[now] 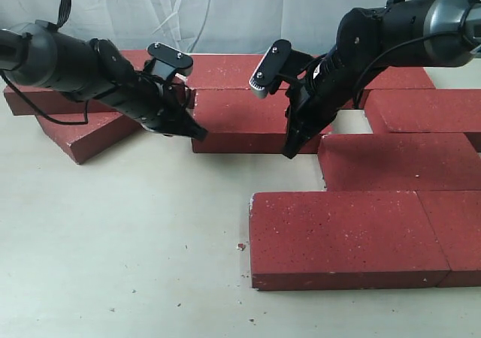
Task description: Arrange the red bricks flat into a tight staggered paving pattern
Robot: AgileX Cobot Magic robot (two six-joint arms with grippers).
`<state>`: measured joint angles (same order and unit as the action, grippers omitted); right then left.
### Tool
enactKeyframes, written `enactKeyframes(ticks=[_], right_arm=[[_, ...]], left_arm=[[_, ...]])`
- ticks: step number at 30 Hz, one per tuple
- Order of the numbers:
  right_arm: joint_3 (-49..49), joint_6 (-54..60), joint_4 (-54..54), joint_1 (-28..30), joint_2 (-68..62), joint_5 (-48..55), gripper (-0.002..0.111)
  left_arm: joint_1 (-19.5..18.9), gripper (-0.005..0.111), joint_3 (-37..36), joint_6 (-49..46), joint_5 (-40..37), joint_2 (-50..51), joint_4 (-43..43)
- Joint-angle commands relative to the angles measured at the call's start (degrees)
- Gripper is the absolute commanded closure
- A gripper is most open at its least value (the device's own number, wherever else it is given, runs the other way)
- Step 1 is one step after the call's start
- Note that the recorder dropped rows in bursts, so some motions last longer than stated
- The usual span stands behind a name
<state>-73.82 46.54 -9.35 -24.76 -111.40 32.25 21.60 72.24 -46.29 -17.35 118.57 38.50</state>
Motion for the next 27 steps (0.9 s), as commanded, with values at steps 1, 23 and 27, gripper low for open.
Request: enactKeyframes(ticks=[1, 23, 27], right_arm=[[-0.16, -0.32, -0.24, 0.31, 0.57, -0.21, 0.109], [-0.16, -0.32, -0.34, 0.31, 0.57, -1.62, 0.109], [-0.16, -0.32, -0.23, 0.31, 0.57, -1.61, 0.109]], left_arm=[[0.26, 0.107, 0.61, -4.11, 0.21, 1.18, 5.21], [6.48, 0.107, 6.05, -11.3, -1.32, 7.63, 11.2], [6.6, 0.107, 6.05, -11.3, -0.56, 7.99, 11.79]])
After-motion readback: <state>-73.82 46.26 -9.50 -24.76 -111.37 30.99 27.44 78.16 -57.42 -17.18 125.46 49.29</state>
